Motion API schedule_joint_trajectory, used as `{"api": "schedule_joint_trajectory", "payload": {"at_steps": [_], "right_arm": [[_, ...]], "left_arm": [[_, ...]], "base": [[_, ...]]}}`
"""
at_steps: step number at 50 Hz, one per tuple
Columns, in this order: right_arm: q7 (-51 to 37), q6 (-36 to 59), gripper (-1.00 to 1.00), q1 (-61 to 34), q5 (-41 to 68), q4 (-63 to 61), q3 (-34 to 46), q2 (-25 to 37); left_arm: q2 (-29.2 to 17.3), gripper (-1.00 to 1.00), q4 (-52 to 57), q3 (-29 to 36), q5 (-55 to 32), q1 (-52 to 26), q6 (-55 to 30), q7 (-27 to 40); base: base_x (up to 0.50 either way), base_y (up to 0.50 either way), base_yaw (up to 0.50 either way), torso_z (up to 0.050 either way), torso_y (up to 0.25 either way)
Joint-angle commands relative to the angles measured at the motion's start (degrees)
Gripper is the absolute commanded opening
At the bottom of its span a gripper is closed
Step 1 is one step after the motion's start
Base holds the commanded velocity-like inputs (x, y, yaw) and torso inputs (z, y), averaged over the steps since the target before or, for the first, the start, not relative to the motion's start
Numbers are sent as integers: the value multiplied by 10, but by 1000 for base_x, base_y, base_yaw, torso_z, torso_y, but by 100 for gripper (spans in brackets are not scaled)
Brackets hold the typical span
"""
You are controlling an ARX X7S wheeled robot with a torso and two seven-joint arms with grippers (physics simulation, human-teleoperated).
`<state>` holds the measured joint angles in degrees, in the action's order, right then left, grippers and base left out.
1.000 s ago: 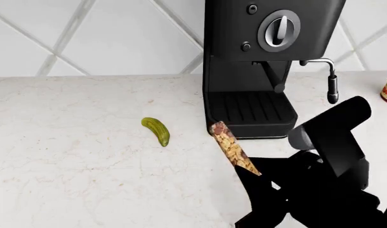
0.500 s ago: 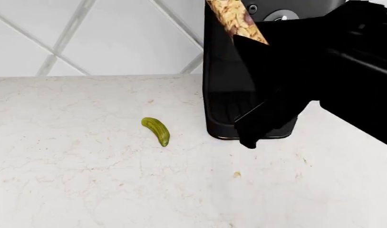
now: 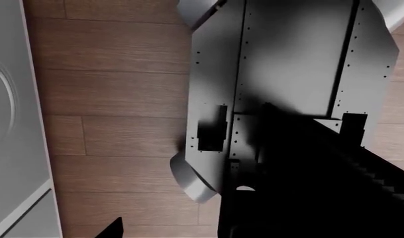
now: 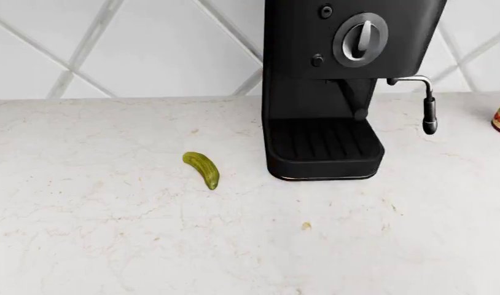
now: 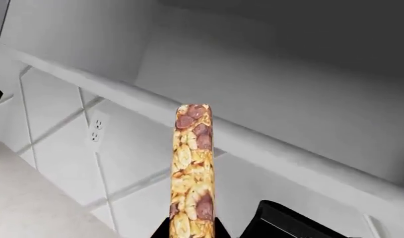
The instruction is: Pick the honey bottle and bar from the counter and place them in the cabinets closest to them.
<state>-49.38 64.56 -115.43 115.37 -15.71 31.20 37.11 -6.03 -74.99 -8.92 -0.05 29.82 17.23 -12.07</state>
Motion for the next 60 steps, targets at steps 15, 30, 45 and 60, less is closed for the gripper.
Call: {"api": "schedule_joint_trajectory", "payload": {"at_steps": [15,30,45,60], "right_arm": [[211,-41,-100,-101,-280,202,27,-88],[369,-116,-100,-195,-472,450,74,-177],[502,-152,-100,-196,-1099,789,-321,-360],[429,-140,-100,-156,-1150,907,-368,-351]], "left_arm": [[0,100,0,-4,-1,0,-1,-3],[0,100,0,-5,0,0,-1,-5],[1,100,0,-10,0,0,-2,-10],[2,100,0,-23,-1,-1,-12,-18]], "base": [[0,0,0,0,0],[0,0,0,0,0],[0,0,0,0,0],[0,0,0,0,0]]}}
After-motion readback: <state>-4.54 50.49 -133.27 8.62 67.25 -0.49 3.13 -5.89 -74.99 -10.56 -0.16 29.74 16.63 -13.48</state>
